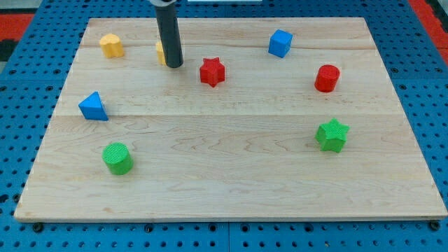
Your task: Push the yellow hexagon towards the top left
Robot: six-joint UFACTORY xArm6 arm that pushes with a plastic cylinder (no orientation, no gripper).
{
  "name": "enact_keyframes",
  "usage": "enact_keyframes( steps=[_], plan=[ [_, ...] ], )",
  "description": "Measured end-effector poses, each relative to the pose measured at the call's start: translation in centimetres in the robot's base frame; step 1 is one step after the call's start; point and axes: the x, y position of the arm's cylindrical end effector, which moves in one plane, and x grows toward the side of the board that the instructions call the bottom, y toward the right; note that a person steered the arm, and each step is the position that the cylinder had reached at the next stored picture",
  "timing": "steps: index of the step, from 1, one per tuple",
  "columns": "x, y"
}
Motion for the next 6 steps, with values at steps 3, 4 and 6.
enact_keyframes(
  steps=[3,4,6],
  plan=[
    [2.8,-1.2],
    [0.5,-2.1],
    [1.8,-0.5]
  ],
)
